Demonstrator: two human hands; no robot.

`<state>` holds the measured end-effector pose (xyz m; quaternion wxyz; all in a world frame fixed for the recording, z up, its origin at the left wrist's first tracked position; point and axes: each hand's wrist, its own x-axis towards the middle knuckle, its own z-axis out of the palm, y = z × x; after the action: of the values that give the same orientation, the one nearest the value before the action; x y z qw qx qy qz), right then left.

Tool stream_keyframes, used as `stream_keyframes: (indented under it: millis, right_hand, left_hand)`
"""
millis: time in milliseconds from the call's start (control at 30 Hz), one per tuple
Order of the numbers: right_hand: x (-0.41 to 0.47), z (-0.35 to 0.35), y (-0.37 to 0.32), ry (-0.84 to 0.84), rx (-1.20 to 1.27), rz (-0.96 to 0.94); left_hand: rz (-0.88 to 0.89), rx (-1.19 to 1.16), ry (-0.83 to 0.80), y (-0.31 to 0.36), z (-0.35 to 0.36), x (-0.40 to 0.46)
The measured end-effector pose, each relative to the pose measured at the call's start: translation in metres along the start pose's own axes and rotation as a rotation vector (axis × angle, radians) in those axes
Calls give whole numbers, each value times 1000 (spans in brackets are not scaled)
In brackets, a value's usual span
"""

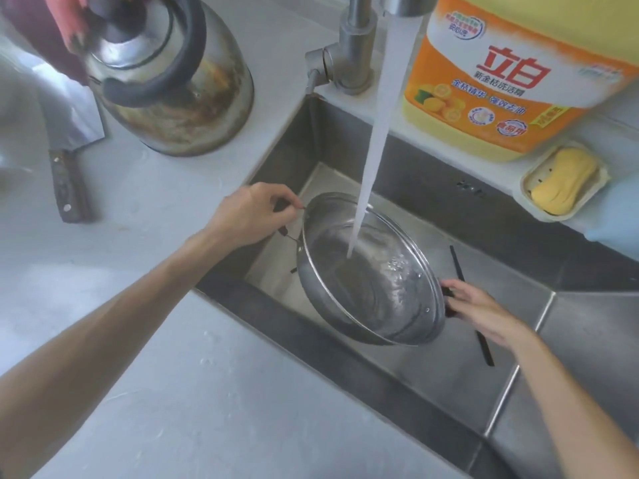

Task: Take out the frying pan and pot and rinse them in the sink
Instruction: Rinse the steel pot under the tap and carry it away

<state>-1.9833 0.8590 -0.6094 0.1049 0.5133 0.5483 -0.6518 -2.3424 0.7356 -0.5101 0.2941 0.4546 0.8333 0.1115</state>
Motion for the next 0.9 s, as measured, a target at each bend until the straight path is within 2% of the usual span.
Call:
stream_keyframes:
  millis: [133, 200, 267, 400, 467, 567, 633, 733, 800, 900]
  right_hand:
    - [-28, -33, -52, 116, -205, -164]
    - [-43, -46, -73, 147, -345, -242]
    - [-54, -54, -86, 173, -368, -330]
    - [-65, -56, -84, 318, -259, -463]
    - [-64, -48, -70, 410, -201, -462]
    - [-51, -21, -43, 474, -78, -444]
    - [-36, 5, -29, 424, 33, -413]
    - [-20, 37, -22, 205, 178, -340]
    - [-15, 43, -22, 67, 216, -264]
    - [-14, 32, -23, 31, 144, -244]
  left_hand:
    - [-65, 201, -181, -24, 9, -15]
    - [-72, 230, -331, -27, 20, -25]
    - [-77, 186, -378, -25, 32, -35]
    - [-97, -30, -144, -20, 43, -50]
    - [-8, -92, 3, -16, 33, -54]
    - [166, -41, 205, -6, 1, -62]
    - [204, -7, 276, 2, -22, -67]
    - [201, 6, 300, 14, -50, -73]
    - [129, -20, 269, 16, -60, -73]
    - [-16, -30, 185, -2, -58, -69]
